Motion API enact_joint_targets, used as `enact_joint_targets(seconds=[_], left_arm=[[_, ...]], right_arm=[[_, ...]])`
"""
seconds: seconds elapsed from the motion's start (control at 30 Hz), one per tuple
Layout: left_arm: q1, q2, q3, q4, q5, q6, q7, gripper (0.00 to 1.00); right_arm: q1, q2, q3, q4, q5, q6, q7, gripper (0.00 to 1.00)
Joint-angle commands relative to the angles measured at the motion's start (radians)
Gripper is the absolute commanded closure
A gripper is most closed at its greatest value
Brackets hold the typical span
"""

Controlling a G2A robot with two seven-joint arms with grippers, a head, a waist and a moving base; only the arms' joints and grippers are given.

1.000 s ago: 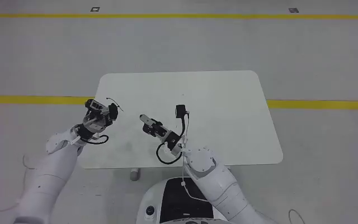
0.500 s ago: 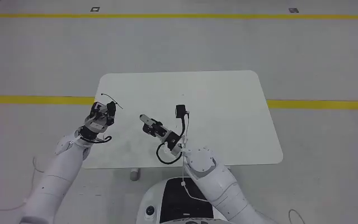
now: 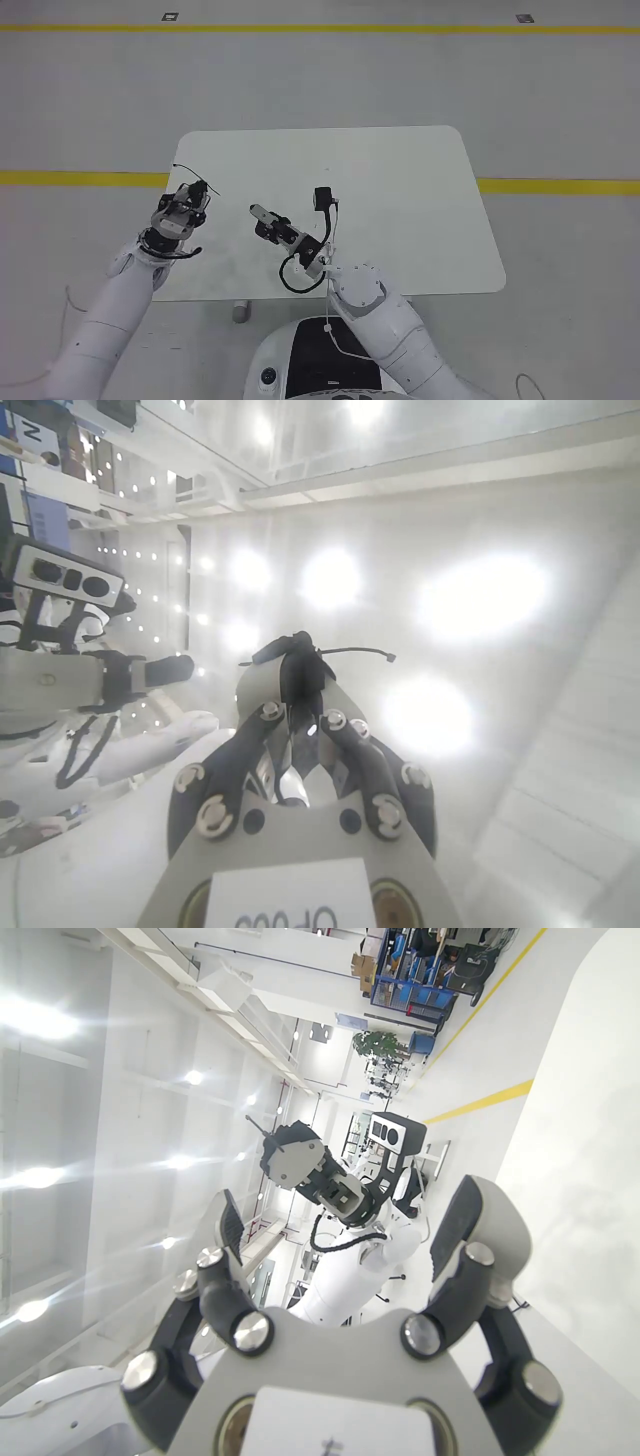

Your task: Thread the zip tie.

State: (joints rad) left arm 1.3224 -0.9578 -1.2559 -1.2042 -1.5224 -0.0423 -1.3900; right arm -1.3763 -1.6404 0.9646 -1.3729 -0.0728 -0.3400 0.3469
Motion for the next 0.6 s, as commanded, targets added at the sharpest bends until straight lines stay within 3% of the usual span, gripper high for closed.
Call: enact_joint_targets(seconds=[0.0, 0.07, 0.2, 0.57], left_arm=[[0.003, 0.0, 0.001, -0.002, 0.03, -0.036, 0.0, 1.0], [0.003, 0.0, 0.01, -0.004, 0.064, -0.08, 0.0, 1.0], [0.005, 0.0, 0.028, -0.013, 0.066, -0.106, 0.0, 1.0], [0.003, 0.003, 0.047, -0.006, 0.052, -0.096, 0.0, 1.0]], right_arm=[[0.0, 0.0, 0.0, 0.0, 0.0, 0.0, 0.0, 0.0], [0.0, 0.0, 0.0, 0.0, 0.0, 0.0, 0.0, 0.0], [0.0, 0.0, 0.0, 0.0, 0.0, 0.0, 0.0, 0.0], [0.0, 0.0, 0.0, 0.0, 0.0, 0.0, 0.0, 0.0]])
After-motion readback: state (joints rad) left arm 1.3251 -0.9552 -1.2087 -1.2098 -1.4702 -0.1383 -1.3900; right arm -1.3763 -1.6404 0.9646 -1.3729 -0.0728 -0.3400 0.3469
